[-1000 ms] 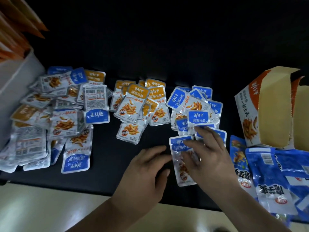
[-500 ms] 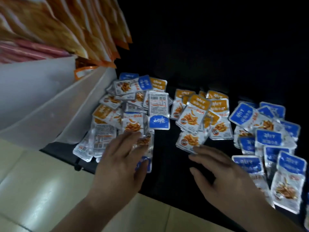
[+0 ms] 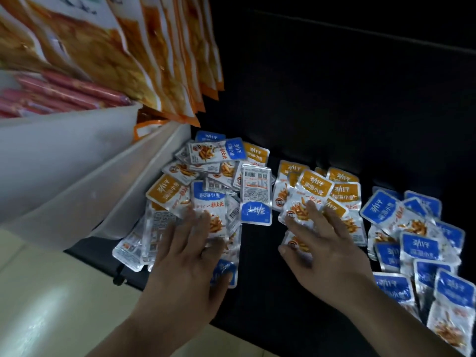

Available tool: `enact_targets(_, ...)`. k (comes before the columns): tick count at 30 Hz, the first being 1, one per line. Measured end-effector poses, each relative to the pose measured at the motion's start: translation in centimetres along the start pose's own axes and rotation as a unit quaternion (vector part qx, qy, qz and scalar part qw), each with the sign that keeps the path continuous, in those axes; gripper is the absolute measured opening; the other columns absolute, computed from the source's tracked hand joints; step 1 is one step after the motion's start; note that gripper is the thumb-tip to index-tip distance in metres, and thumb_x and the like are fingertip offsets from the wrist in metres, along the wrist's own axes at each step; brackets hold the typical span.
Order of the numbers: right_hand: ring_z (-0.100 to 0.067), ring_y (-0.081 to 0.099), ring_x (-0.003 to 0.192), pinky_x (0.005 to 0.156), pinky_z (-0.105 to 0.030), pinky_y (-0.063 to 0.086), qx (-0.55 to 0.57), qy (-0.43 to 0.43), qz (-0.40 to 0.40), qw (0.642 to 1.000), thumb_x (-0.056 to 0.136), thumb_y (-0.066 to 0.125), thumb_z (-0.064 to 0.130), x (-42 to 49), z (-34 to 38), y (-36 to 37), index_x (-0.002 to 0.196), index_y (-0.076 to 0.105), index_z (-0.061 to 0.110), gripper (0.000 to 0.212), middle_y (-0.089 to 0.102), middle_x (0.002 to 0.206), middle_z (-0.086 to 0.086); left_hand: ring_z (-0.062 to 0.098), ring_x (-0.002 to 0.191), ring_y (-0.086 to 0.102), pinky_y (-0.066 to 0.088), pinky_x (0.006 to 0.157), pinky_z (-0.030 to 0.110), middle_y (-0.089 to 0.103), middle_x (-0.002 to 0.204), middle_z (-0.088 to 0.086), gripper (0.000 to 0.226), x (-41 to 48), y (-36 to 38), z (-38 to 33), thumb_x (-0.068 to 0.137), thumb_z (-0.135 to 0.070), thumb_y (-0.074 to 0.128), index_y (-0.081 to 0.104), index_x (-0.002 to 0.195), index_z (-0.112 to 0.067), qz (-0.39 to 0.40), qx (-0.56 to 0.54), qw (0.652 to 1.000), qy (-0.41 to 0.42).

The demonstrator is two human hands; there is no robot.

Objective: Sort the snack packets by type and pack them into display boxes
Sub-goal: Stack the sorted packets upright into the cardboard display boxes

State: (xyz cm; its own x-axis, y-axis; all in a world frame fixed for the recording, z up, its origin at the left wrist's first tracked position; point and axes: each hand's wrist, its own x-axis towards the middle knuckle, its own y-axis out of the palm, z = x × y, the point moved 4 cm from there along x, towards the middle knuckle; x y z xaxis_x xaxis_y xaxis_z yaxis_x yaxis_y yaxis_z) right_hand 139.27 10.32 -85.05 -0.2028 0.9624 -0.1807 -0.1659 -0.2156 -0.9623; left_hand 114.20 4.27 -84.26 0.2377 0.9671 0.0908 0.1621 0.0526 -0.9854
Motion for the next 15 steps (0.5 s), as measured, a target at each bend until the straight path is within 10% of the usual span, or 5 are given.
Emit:
enact_targets(10, -0.007, 0.009, 0.149, 0.101, -0.036, 0.042, 0.045, 0.004, 0.088, 0.995, 0.086, 0.040, 0.083, 1.5, -0.1, -3.7, 0.137, 0.038, 0.073, 0.052, 0.012, 0.160, 0.036, 0.024, 0.161, -0.003, -0.004, 0.129, 0.049, 0.006, 0.174, -0.002, 0.082, 13.0, 1.3, -2.7, 0.094, -0.053, 0.051, 0.016, 0.165, -0.032, 0.164, 0.030, 0.983, 0.077)
enact_targets(15, -0.008, 0.007, 0.151, 0.105, -0.038, 0.043, 0.045, -0.014, 0.114, 0.992, 0.084, 0.039, 0.085, 1.8, -0.7, -3.8, 0.140, 0.036, 0.071, 0.058, 0.010, 0.161, 0.035, 0.033, 0.149, 0.037, 0.023, 0.124, 0.057, 0.052, 0.152, 0.008, 0.077, 10.4, 1.2, -1.9, 0.087, -0.067, 0.044, 0.057, 0.144, -0.017, 0.092, 0.066, 0.993, 0.040)
